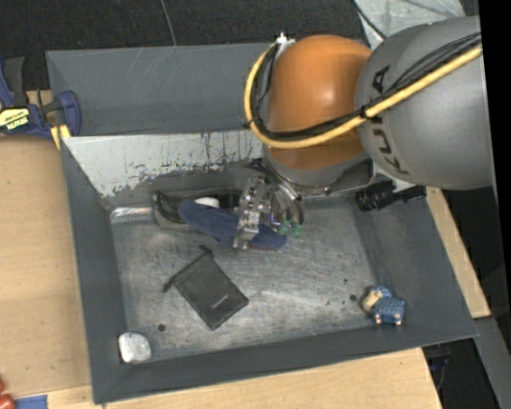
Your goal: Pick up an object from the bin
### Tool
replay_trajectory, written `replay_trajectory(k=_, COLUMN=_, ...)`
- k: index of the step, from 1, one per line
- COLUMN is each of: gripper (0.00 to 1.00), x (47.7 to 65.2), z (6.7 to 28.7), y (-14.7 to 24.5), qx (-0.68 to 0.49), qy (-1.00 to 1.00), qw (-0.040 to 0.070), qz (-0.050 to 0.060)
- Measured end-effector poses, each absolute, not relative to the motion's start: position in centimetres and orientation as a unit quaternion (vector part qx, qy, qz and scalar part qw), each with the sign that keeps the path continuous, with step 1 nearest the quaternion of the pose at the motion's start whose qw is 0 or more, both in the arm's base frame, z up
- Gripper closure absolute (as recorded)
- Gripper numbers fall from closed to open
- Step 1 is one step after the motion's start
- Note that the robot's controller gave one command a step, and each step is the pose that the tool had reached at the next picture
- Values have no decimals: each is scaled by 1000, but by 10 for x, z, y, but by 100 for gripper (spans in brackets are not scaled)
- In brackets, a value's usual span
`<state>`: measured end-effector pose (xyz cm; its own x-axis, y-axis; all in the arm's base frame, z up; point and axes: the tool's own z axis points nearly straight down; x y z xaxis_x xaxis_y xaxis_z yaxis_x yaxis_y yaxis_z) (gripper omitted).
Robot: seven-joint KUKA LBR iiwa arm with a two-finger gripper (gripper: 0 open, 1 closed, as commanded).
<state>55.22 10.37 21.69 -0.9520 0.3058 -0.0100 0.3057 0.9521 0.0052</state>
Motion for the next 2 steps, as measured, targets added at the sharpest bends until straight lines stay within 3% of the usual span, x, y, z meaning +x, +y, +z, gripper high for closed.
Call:
replay_trajectory(k=1, gripper=100, x=574, z=156, y=63, qx=90, qy=996, qw=-2, qz=-1)
replay_trajectory(k=2, gripper=100, x=566, z=257, y=62, qx=115, qy=993, qw=5, qz=1)
